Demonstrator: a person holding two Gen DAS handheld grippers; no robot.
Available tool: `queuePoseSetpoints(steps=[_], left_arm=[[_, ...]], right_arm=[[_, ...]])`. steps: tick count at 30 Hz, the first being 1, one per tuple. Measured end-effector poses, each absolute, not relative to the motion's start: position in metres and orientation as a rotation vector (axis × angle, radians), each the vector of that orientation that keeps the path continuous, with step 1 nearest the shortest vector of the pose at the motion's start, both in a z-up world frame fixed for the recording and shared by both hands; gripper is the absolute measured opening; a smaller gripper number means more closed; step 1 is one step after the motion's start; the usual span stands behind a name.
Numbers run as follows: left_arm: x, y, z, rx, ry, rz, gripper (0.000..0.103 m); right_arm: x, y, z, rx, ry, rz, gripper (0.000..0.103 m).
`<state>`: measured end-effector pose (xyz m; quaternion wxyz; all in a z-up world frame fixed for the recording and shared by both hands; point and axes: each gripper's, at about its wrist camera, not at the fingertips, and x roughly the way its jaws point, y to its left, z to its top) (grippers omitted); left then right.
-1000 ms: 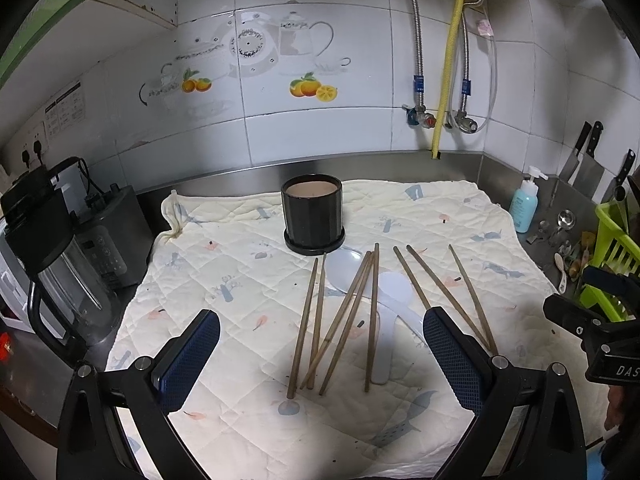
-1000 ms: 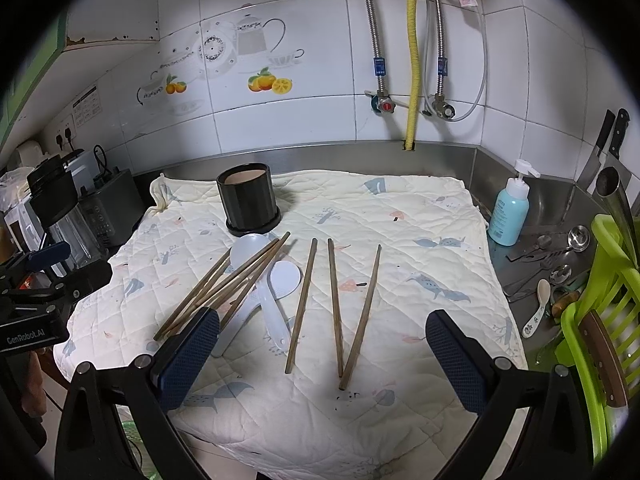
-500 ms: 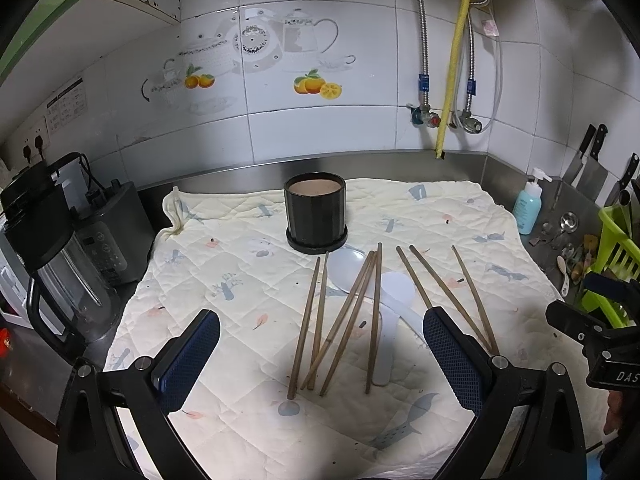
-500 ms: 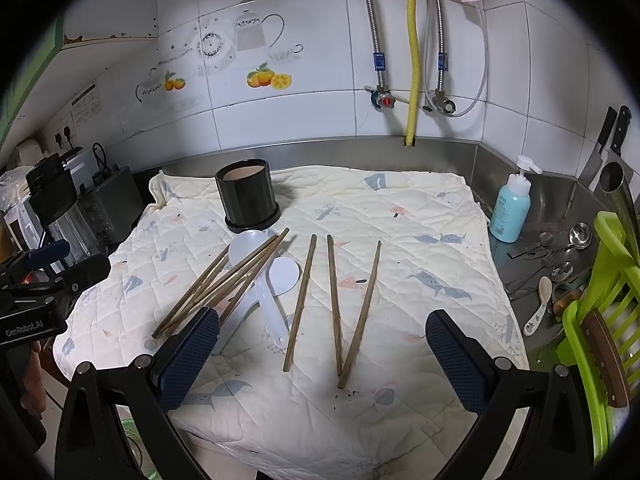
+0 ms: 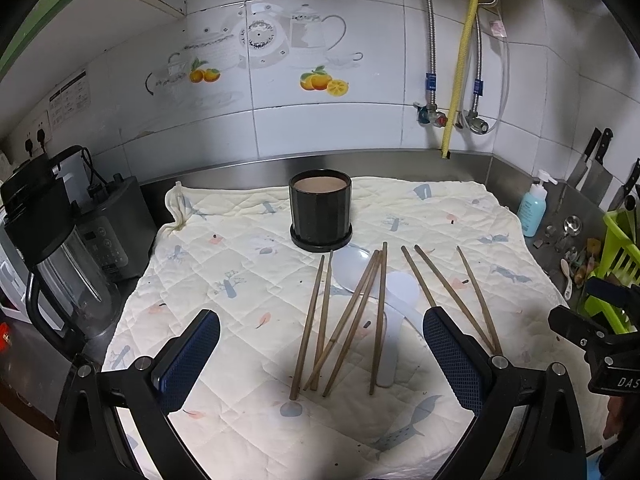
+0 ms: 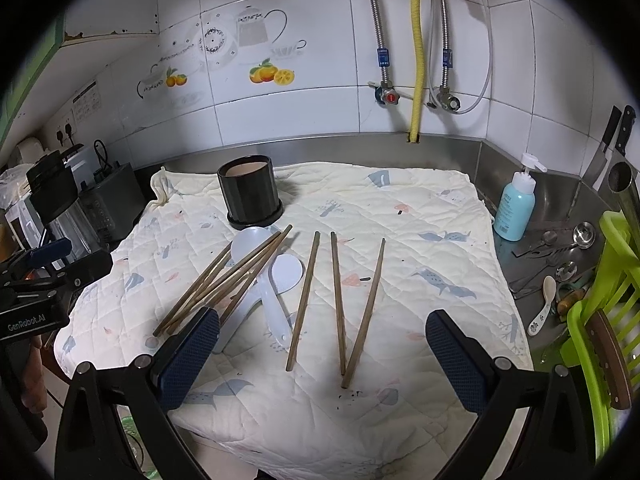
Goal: Organize utensils
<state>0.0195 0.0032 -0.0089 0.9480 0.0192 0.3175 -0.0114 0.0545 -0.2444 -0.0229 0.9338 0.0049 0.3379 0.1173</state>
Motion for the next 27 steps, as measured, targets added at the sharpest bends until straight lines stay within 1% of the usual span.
queuePoseSetpoints(steps=[18,27], left_arm=[[0.028,0.017,-0.009,0.043,0.638,0.004,0.103],[0.035,0.024,-0.012,0.039,0.653,0.008,0.098]], right_arm=[[0.059,-0.242,-0.023,0.004,0.697,0.237,0.103],[0.064,-0.238,-0.024,-0.002,0.704,0.246,0.103]])
